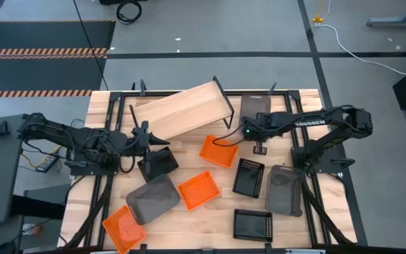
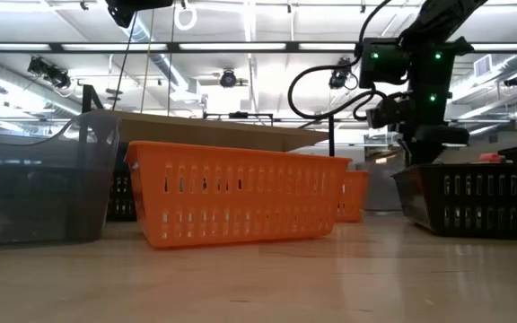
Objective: Stack baskets on shelf by color
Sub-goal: Put the top black bin on the shelf
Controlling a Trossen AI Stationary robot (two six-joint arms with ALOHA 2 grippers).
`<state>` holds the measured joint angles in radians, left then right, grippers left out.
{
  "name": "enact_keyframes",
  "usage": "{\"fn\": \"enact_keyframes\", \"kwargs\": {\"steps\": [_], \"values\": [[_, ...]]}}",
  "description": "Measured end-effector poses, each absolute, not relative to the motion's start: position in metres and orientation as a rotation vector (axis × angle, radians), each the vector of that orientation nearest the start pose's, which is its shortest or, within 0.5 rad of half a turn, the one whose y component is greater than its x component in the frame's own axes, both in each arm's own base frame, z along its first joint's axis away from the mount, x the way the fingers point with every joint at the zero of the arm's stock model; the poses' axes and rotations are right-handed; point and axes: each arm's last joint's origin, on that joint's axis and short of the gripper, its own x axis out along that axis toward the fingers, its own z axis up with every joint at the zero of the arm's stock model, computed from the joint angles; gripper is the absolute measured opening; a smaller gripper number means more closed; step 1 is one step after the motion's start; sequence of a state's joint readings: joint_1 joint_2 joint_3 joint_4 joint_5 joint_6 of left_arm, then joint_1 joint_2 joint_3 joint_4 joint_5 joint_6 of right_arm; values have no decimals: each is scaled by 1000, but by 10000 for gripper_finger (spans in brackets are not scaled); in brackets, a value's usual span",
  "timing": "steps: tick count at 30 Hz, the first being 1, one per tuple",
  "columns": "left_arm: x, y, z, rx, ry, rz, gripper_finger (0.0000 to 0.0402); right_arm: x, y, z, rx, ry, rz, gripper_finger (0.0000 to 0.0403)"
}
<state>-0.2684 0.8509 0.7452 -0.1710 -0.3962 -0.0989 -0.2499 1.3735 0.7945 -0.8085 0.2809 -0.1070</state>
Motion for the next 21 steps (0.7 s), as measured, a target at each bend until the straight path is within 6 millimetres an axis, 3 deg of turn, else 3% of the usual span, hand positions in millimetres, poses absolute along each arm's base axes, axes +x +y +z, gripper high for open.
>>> {"fn": "enact_keyframes", "kwargs": {"steps": [9,21], "values": [[183,-39,309,-26,263,143,148,219,-74,231,-171,1442,-585,7],[182,-38,307,-19,282,145,149,227,-79,341,-400,1283,-630,4]]}}
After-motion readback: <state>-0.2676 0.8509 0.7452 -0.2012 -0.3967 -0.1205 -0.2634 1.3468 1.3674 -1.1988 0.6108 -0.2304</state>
